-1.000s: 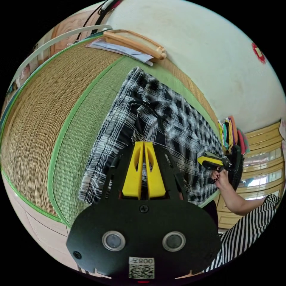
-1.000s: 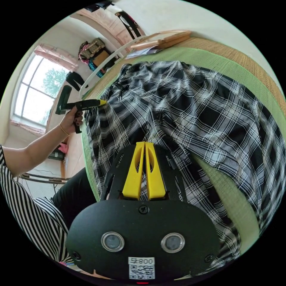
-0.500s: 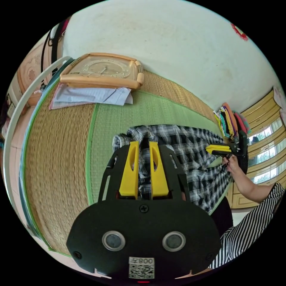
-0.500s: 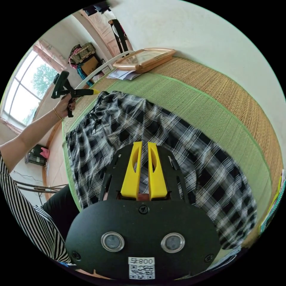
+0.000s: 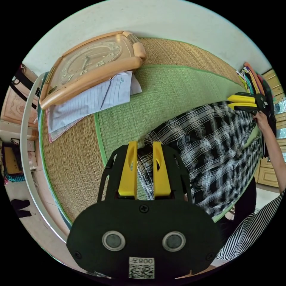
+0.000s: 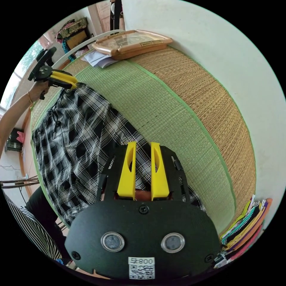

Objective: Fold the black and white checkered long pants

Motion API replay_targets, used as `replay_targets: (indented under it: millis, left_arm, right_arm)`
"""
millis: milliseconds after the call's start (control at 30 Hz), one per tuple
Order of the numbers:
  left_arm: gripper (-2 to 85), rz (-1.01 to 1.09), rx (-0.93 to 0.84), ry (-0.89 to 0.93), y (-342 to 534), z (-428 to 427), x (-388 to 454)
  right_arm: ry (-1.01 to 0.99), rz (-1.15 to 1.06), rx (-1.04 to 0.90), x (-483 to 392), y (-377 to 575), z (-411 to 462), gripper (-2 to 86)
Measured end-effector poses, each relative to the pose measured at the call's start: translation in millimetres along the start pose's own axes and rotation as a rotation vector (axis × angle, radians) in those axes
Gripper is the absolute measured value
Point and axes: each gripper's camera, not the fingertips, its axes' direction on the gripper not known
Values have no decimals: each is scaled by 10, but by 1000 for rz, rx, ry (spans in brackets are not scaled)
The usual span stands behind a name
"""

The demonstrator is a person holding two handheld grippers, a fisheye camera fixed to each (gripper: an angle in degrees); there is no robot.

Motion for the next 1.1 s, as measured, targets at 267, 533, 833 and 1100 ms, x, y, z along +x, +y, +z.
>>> replay_targets:
  millis: [267, 533, 833, 1100]
  left_arm:
    - [78, 46, 30, -40, 75, -64, 17]
    - [55, 40, 44, -52, 224, -94, 10]
    - [38, -9, 67, -43, 483, -307, -92]
    - [31, -8, 134, -24, 773, -639, -16]
  right_arm:
    - [33, -62, -54, -131, -190, -238, 67]
    - [49, -69, -60, -222, -145, -529, 12]
    - [-10, 5, -38, -103, 88, -1079, 2]
    - [-17, 72, 58, -157, 604, -1912, 1]
